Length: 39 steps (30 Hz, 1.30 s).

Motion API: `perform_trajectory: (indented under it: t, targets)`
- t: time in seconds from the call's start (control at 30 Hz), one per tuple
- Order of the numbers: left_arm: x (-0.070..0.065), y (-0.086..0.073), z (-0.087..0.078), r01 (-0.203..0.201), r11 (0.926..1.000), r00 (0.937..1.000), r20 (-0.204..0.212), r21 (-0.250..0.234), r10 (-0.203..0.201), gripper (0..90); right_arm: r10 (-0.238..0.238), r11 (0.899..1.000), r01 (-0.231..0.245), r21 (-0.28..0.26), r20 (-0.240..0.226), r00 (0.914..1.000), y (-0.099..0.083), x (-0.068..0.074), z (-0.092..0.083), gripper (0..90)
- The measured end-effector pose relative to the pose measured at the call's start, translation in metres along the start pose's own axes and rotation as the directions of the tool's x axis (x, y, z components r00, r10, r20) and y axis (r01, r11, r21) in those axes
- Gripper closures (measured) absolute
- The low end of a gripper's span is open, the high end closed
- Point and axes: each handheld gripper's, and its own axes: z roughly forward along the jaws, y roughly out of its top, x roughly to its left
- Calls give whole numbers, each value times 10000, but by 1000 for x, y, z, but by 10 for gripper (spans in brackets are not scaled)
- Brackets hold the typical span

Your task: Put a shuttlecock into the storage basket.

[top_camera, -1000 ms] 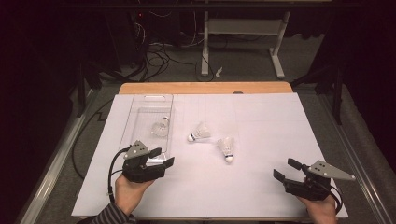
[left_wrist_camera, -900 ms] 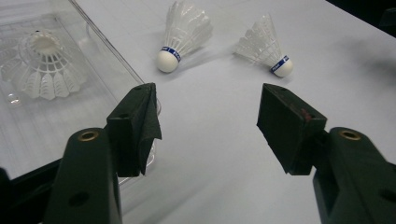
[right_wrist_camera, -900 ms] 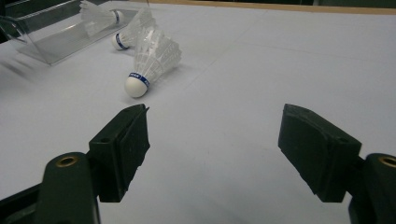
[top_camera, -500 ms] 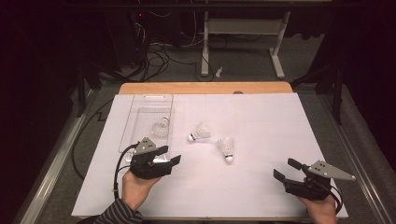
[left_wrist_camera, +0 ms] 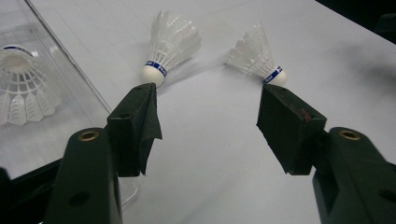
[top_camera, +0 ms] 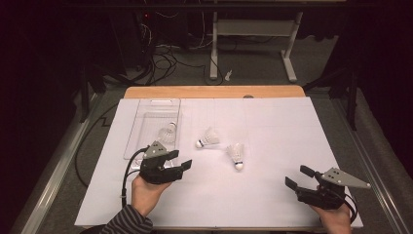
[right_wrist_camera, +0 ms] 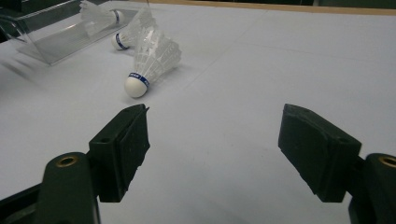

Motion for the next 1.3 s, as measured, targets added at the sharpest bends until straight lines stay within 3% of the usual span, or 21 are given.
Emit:
perform_trajectory:
  t: [1.3]
  targets:
    - [-4, 19, 21, -13, 10000, 9999, 117, -83, 14, 391, -58, 10000, 58, -26, -4, 10000, 0, 0, 0, 252]
